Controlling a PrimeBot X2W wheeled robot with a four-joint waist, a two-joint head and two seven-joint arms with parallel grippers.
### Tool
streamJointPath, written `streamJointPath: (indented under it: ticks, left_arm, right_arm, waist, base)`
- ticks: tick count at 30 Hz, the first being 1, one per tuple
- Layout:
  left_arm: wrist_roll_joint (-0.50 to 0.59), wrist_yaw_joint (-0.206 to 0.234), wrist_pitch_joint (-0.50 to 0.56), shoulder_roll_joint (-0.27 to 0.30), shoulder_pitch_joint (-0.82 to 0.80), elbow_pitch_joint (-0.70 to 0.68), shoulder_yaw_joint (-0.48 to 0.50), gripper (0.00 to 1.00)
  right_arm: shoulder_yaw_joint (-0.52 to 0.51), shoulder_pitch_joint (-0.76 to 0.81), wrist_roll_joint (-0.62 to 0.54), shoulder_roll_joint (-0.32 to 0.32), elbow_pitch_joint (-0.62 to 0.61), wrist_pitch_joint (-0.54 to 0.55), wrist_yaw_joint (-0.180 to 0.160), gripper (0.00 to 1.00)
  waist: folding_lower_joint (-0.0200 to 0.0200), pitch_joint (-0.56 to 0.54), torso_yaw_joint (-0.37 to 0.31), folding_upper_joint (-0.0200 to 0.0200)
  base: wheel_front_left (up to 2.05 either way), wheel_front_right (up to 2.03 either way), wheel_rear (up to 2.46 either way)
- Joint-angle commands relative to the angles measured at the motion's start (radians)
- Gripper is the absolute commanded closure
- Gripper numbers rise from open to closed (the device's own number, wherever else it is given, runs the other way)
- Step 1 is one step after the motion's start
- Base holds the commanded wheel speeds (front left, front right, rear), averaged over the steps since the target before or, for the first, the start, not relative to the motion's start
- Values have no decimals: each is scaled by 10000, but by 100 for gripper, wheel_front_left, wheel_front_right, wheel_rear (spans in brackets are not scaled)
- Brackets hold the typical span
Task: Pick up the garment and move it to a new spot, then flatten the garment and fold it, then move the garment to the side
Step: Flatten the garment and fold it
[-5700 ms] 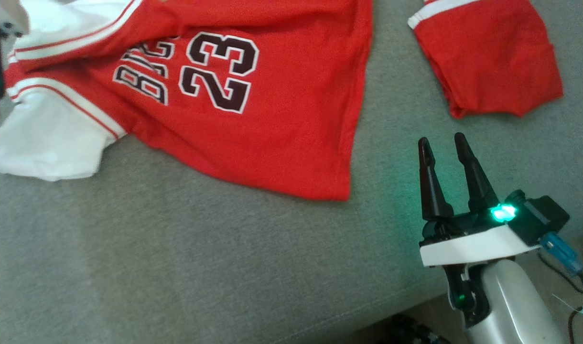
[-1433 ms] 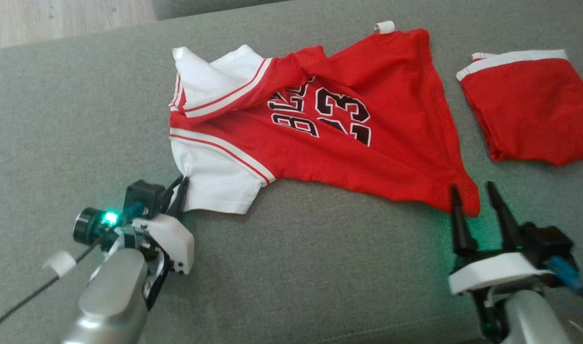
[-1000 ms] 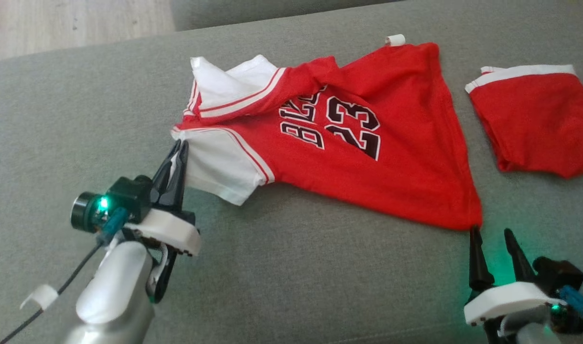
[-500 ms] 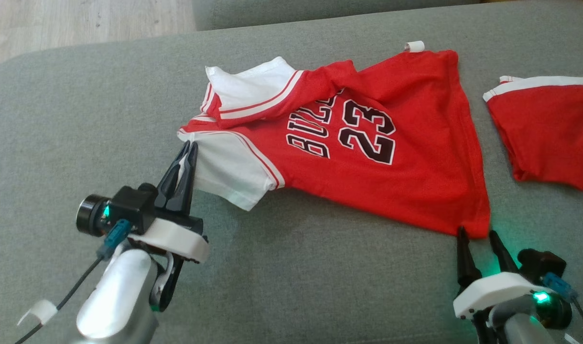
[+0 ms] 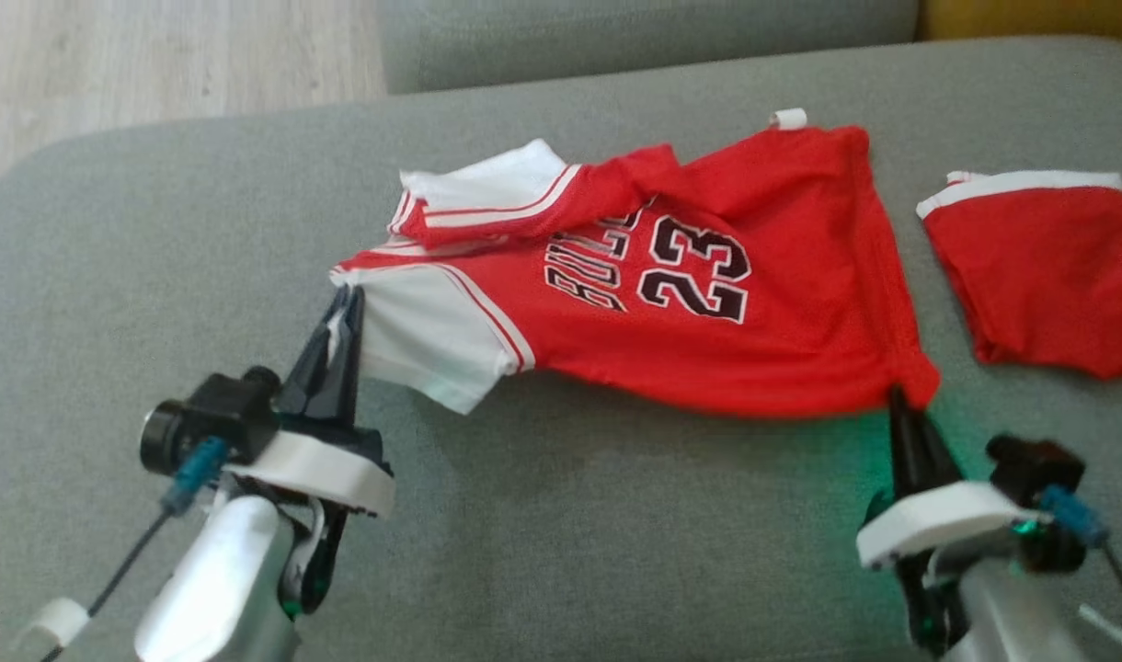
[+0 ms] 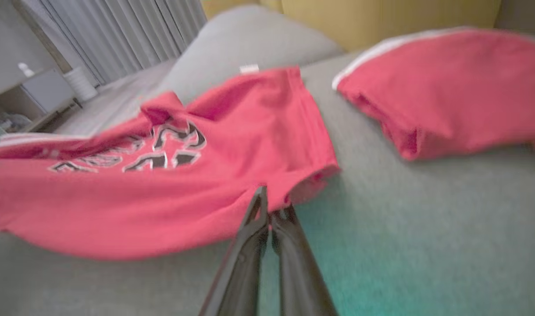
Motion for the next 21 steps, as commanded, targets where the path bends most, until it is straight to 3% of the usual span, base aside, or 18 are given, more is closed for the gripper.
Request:
streamJointPath:
  ticks: [1, 10, 14, 21]
  left_arm:
    - [-228, -33, -107, 238, -378, -524, 670, 100]
    - [-1380, -72, 57, 0, -1562, -1506, 1636, 100]
    - [-1625, 20, 218, -59, -2669, -2079, 1983, 100]
    - [-1545, 609, 435, 250, -3540, -3278, 2563, 100]
  right_arm:
    - [102, -495, -261, -45, -850, -195, -9, 100]
    - [44, -2137, -1096, -70, -3179, 801, -9, 100]
    - [295, -3203, -1290, -512, -4154, 1512, -9, 100]
    - [1088, -3990, -1123, -1445, -5502, 2632, -9, 100]
  waist:
    - [0, -273, 11, 0]
    - [0, -991, 75, 0]
    - [0, -1260, 141, 0]
    - [0, -1503, 71, 0]
  base:
    - [0, 0, 0]
    - [0, 0, 0]
    - [0, 0, 0]
    - [0, 0, 0]
